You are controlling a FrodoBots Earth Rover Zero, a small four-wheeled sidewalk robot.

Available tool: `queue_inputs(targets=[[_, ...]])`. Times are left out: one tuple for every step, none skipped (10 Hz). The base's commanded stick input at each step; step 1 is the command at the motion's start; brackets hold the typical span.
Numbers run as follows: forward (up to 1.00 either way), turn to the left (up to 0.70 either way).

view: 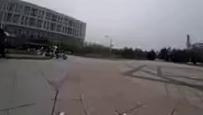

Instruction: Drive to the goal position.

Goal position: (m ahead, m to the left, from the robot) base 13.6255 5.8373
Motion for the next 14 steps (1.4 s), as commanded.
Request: queue_inputs(targets=[[1.0,0.02],[1.0,0.02],[1.0,0.02],[1.0,0.02],[1.0,0.02],[1.0,0.02],[1.0,0.02],[1.0,-0.17],[1.0,-0.36],[1.0,-0.38],[1.0,0.02],[1.0,0.02],[1.0,0.02],[1.0,0.02]])
